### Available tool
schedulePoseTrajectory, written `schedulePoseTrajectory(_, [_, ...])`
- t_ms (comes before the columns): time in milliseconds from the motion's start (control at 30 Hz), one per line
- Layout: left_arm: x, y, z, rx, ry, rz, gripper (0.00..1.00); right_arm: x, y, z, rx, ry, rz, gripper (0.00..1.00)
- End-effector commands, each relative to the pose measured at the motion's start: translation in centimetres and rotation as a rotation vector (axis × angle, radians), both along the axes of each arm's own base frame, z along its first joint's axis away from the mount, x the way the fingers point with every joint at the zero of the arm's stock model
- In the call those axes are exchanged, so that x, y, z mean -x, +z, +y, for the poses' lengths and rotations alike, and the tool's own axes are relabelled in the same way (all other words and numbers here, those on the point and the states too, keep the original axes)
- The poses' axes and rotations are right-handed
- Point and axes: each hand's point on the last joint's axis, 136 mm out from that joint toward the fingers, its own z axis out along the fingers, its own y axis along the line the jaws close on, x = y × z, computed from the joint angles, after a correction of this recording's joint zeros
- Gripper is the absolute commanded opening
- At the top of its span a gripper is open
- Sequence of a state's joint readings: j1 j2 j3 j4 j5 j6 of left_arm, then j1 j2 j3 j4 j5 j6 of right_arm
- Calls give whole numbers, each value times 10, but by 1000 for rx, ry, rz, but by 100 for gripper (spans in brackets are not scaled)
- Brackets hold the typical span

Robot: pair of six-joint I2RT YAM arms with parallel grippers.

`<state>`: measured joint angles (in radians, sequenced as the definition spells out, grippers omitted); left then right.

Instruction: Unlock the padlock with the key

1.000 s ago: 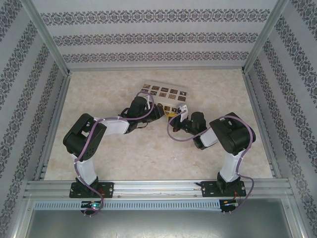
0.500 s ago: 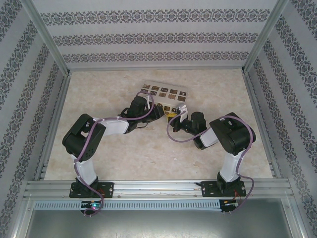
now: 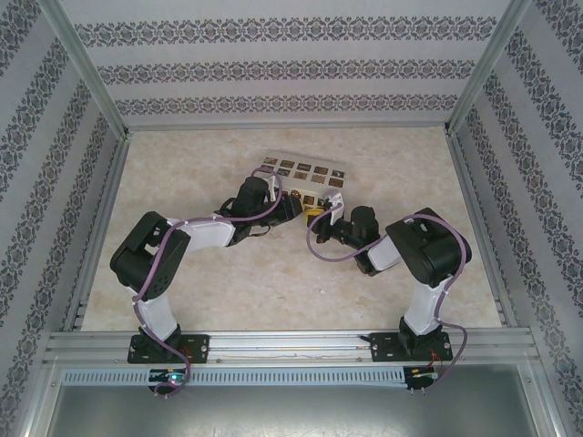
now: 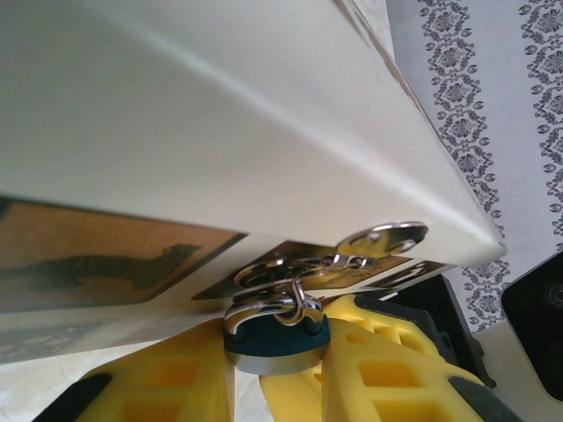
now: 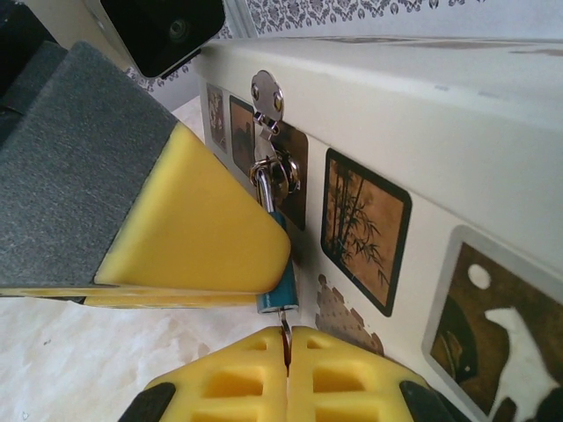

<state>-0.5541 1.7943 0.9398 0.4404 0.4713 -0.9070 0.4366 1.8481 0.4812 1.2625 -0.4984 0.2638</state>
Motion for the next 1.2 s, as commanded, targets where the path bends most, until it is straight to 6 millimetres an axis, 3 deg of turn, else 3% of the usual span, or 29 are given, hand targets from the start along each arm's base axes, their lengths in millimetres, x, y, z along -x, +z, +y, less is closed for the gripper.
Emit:
schedulePoseTrajectory(0, [53,16,-35,72,-255,17,26,9,55,21,-96,79,-164,0])
schedulePoseTrajectory(267, [50,7,-33,67,-235,31,26,7,42,20,-98,45,-107,0])
schedulePoseTrajectory(900, [32,-32,-27,66,-172,55,29,17,-26,18,-17,-61,67,0])
schedulePoseTrajectory(1167, [28,-31,-20,57,-154,37,40,19,-39,11,-8,-101,115,0])
